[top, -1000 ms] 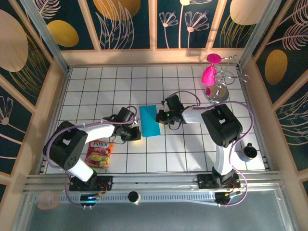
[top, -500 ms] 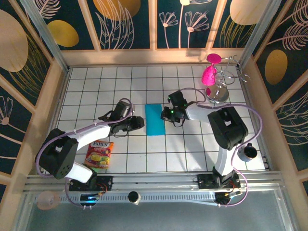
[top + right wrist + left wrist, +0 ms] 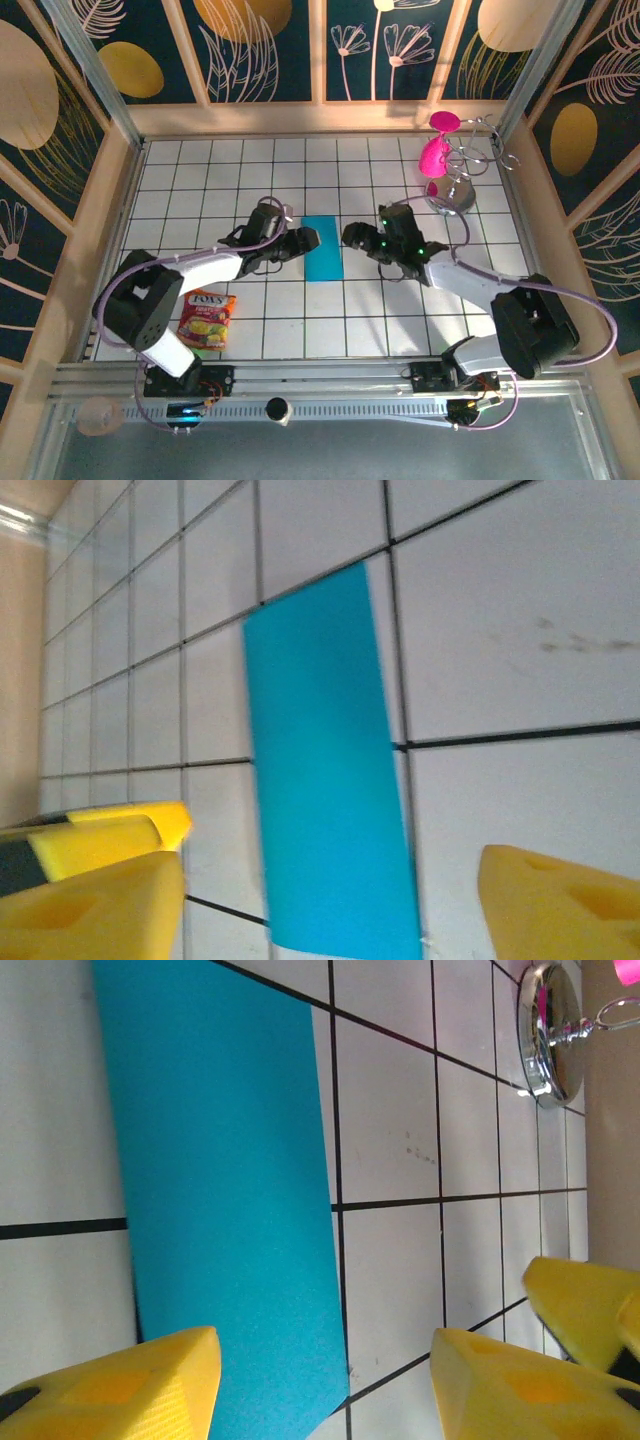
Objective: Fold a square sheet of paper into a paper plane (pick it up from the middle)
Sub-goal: Fold the triangle a second time at the center of the table.
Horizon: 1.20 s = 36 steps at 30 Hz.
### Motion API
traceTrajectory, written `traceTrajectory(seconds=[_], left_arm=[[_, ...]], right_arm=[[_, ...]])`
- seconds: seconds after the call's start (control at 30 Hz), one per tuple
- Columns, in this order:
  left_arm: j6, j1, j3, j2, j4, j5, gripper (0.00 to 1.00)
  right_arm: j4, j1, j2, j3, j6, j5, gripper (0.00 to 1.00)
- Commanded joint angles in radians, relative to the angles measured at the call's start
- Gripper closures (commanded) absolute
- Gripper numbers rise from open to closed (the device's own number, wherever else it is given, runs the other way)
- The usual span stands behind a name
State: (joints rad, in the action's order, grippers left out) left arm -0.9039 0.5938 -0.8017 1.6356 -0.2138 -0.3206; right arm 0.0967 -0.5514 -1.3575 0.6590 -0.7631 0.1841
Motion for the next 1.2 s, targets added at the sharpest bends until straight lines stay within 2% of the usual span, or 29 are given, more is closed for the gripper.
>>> traceTrajectory(seconds=[0.0, 0.17, 0.27, 0.33, 0.6, 0.73, 0.97, 1.17], left_arm=[[-0.029, 0.006, -0.071, 0.056, -0.037, -0.029, 0.42], [-0.026, 0.006, -0.102, 0.113, -0.013, 0.006, 0.41], [-0.041, 0.007, -0.11, 0.159, -0.013, -0.009, 0.42], [-0.058, 0.006, -0.105, 0.178, -0.04, -0.023, 0.42], [-0.071, 0.007, -0.125, 0.23, -0.004, 0.039, 0.43], [-0.102, 0.007, -0.082, 0.237, -0.027, 0.031, 0.43], [-0.187, 0.006, 0.028, 0.216, -0.082, 0.015, 0.45], [-0.193, 0.007, 0.051, 0.227, -0.093, 0.003, 0.46]], right_arm=[[0.091, 0.034, 0.069, -0.05, -0.013, -0.077, 0.01], [0.119, 0.069, 0.125, -0.104, 0.036, -0.073, 0.01], [0.118, 0.08, 0.146, -0.124, 0.063, -0.074, 0.06], [0.118, 0.086, 0.149, -0.126, 0.078, -0.042, 0.07], [0.099, 0.092, 0.136, -0.124, 0.066, 0.046, 0.1], [0.074, 0.096, 0.114, -0.122, 0.047, 0.103, 0.16], [0.014, 0.067, 0.069, -0.097, -0.053, 0.28, 0.34], [0.02, -0.024, 0.019, -0.09, -0.157, 0.285, 0.4]])
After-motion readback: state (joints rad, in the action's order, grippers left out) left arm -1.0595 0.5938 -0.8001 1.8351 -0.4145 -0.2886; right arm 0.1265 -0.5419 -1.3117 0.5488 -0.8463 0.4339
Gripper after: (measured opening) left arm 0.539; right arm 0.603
